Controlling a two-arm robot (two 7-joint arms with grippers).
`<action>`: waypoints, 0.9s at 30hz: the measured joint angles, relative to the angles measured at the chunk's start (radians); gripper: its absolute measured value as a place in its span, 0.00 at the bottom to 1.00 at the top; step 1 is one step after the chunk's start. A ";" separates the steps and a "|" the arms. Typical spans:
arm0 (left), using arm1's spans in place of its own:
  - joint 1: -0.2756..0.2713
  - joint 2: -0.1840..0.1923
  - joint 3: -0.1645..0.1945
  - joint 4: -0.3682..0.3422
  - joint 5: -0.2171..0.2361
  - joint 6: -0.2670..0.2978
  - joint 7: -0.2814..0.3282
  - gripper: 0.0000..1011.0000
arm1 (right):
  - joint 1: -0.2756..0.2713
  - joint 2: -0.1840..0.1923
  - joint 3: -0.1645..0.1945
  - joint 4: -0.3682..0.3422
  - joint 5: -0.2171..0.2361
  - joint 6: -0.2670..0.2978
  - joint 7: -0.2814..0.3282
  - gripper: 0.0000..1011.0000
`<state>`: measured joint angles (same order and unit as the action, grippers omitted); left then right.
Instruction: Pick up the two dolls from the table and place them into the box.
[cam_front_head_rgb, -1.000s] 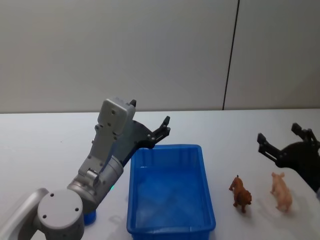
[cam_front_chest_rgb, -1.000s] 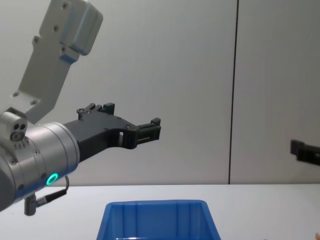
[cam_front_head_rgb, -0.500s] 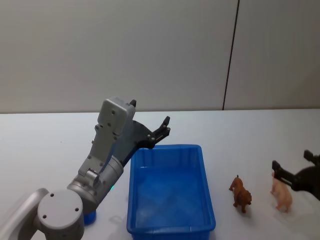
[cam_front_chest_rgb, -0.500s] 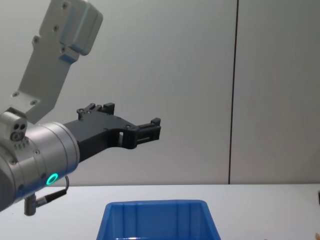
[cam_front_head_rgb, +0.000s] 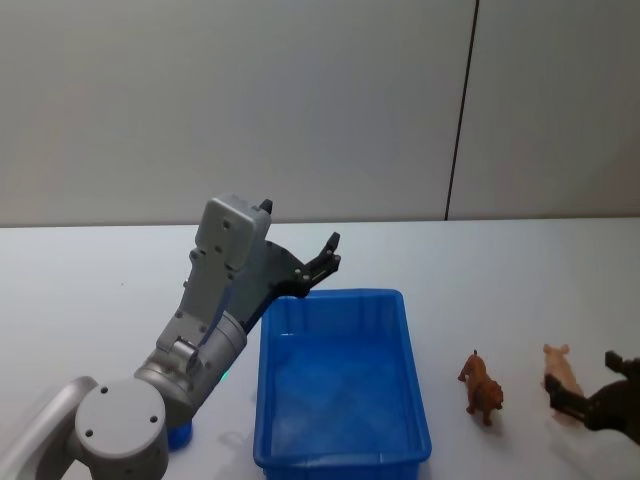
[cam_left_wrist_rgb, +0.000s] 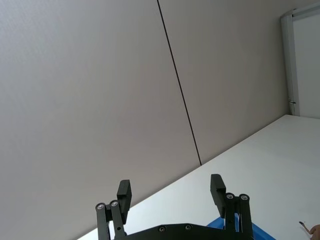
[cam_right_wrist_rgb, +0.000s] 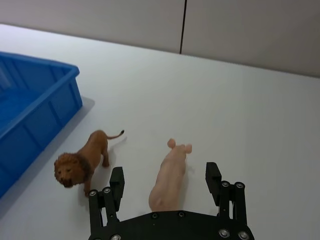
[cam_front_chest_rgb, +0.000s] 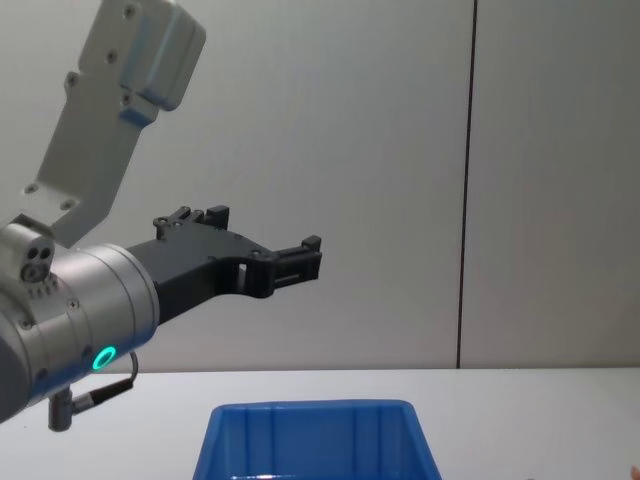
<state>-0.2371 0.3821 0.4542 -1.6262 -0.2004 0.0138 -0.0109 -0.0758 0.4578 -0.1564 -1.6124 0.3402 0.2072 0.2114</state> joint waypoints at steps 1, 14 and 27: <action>0.000 0.000 0.000 0.000 0.000 0.000 0.000 0.99 | 0.000 0.000 0.000 0.000 0.000 0.000 0.000 0.99; 0.000 0.000 0.000 0.000 0.000 0.000 0.000 0.99 | 0.007 -0.020 -0.018 0.036 -0.018 0.062 0.000 0.99; 0.000 0.000 0.000 0.000 0.000 0.000 0.000 0.99 | 0.020 -0.037 -0.027 0.061 -0.023 0.103 -0.014 0.76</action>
<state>-0.2371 0.3821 0.4542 -1.6262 -0.2003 0.0138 -0.0109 -0.0561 0.4211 -0.1838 -1.5510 0.3174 0.3098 0.1970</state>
